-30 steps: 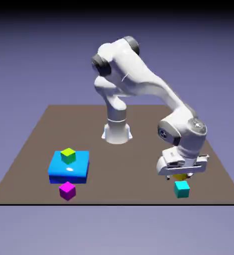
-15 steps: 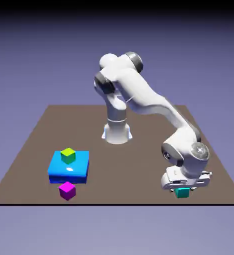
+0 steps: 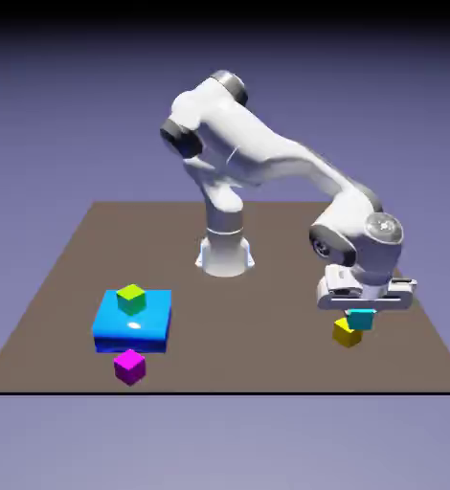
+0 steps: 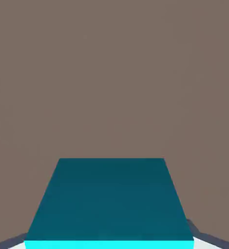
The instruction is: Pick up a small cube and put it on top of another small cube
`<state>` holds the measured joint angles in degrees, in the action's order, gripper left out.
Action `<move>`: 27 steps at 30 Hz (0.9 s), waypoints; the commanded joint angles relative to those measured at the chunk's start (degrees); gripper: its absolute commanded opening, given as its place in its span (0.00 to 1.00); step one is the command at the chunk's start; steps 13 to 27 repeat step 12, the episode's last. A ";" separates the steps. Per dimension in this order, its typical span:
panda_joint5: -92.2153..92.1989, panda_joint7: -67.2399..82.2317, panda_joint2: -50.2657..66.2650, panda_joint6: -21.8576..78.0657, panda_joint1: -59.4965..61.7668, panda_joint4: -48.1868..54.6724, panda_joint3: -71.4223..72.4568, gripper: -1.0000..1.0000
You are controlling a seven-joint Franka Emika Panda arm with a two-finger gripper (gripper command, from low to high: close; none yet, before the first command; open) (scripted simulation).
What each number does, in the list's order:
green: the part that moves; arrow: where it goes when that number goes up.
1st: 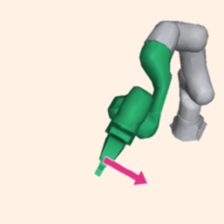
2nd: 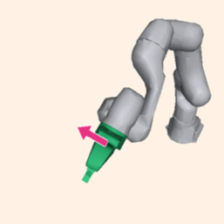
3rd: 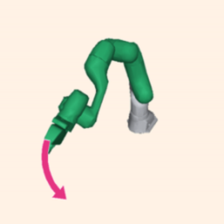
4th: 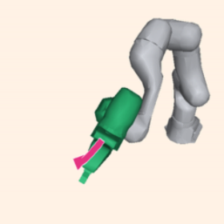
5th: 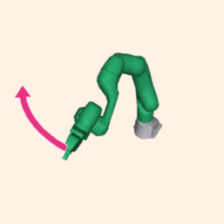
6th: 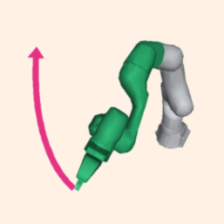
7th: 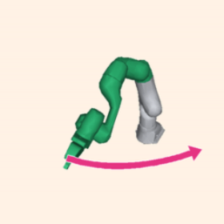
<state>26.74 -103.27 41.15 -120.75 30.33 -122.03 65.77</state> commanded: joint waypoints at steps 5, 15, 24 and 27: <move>0.17 -4.47 -1.20 -3.96 1.26 -5.17 0.86 0.00; 3.52 -6.22 1.39 -8.23 -2.31 -6.30 -3.86 1.00; 3.52 -6.22 1.39 -8.23 -2.31 -6.30 -3.86 1.00; 3.52 -6.22 1.39 -8.23 -2.31 -6.30 -3.86 1.00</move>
